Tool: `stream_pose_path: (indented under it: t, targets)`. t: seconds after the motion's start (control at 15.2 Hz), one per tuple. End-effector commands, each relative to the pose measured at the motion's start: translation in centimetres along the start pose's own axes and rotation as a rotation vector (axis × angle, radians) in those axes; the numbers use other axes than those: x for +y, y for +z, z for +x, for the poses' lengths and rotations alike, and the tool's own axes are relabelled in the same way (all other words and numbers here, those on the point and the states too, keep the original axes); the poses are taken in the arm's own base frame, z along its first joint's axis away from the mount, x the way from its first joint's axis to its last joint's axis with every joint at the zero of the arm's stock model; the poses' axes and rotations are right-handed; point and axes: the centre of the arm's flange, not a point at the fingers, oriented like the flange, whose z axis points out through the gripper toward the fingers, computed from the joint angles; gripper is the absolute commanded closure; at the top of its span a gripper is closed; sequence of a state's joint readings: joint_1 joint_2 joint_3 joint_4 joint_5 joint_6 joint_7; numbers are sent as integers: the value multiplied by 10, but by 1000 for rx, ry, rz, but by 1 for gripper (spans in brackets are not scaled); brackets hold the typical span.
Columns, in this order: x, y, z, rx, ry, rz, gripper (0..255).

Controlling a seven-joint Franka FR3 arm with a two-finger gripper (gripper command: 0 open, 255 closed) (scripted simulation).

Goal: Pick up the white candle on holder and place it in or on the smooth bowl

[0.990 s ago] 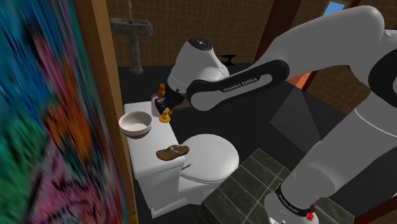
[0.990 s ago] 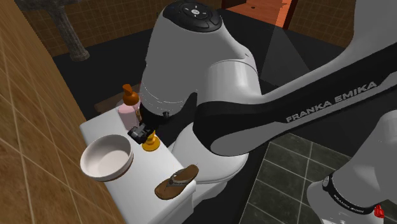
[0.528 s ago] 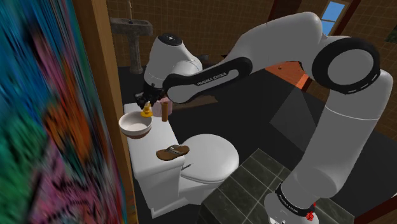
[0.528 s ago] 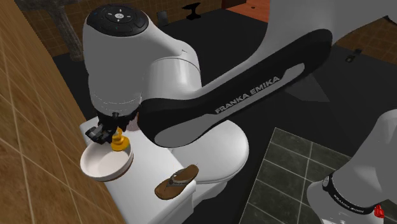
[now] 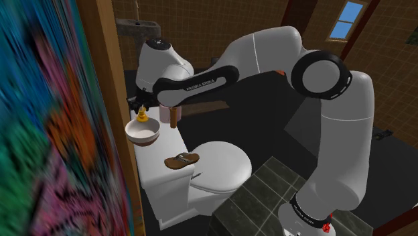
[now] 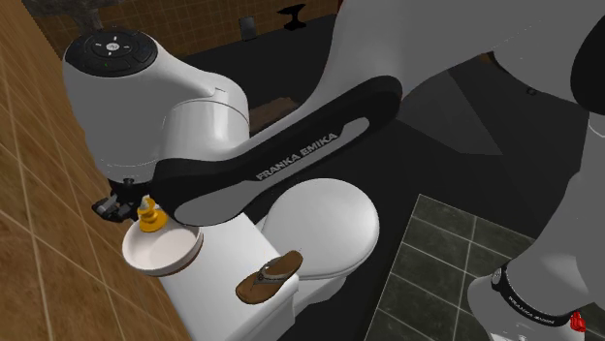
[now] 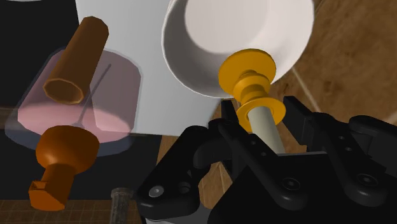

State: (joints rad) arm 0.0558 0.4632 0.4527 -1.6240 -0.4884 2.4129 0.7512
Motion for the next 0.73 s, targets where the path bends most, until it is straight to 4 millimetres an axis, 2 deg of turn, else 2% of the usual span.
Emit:
stream_pose_path:
  t: [0.0, 0.33, 0.66]
  targets:
    - [-1, 10, -4, 0, 0, 0, 255]
    - [1, 38, -17, 0, 0, 0, 255]
    - [1, 38, -17, 0, 0, 0, 255]
